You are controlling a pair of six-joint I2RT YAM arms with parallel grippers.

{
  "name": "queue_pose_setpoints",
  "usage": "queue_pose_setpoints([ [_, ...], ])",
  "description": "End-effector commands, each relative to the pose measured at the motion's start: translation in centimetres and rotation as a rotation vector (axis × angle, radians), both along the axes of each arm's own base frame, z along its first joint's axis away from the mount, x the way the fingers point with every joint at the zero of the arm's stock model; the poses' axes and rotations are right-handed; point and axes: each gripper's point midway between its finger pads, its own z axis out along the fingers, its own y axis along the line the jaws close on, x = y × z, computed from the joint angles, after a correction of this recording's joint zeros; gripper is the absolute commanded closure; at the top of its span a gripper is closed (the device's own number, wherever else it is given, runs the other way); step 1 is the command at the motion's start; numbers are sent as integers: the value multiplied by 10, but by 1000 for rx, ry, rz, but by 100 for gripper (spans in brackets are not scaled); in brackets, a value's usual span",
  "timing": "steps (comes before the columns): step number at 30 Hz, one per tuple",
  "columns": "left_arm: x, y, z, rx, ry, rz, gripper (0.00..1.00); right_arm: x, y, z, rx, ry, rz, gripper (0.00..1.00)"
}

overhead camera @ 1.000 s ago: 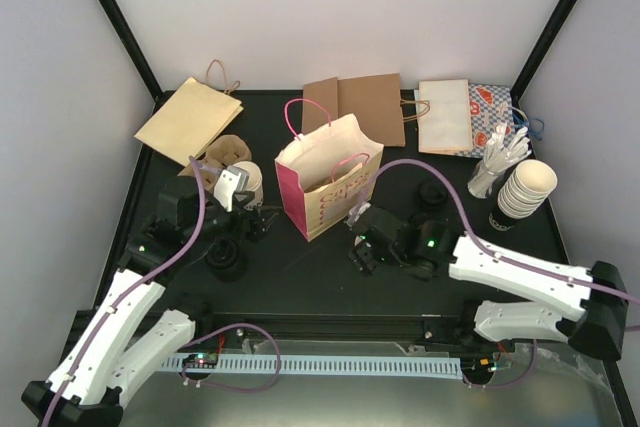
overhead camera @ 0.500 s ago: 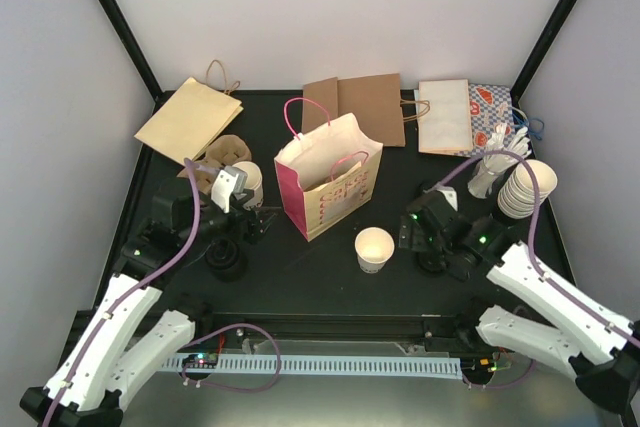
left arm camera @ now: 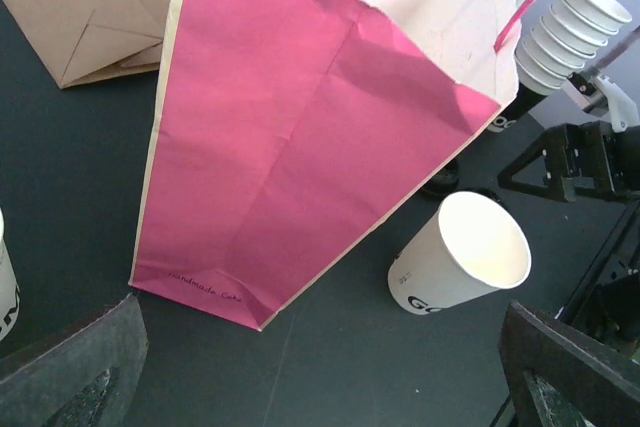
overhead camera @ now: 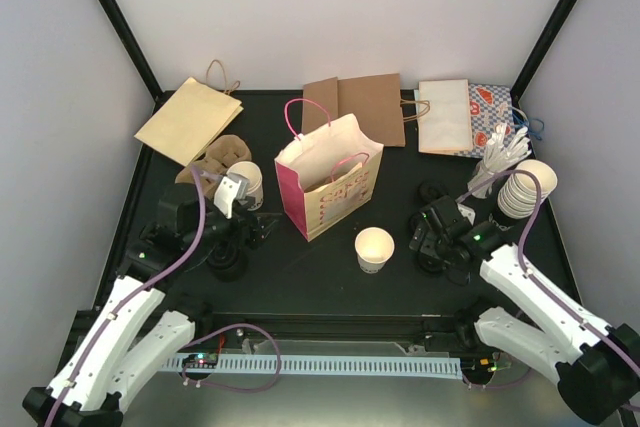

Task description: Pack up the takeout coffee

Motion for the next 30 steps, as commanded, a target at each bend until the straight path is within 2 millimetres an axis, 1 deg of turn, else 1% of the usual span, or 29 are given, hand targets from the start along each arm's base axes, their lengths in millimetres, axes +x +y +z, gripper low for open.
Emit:
queue_pose_setpoints([
  [1, 1, 2, 8, -9, -49, 9, 1, 8, 10, -19, 64, 16, 17, 0],
  [3, 0, 2, 9, -15, -60, 5, 1, 7, 7, -27, 25, 54, 28, 0],
  [6, -2, 0, 10, -24, -65, -4, 1, 5, 10, -36, 16, 94, 52, 0],
  [7, -2, 0, 9, -27, -63, -7, 1, 3, 9, -38, 12, 104, 41, 2],
  [9, -2, -2, 9, -31, -61, -14, 1, 2, 4, -39, -8, 112, 12, 7],
  [11, -2, -3, 9, -35, -61, -18, 1, 3, 1, -40, -30, 123, -4, 9],
  [21, -3, -5, 8, -40, -55, -33, 1, 4, 5, -50, -38, 170, 9, 8],
  [30, -3, -6, 6, -39, -48, -37, 1, 3, 6, -56, -41, 187, 9, 10],
])
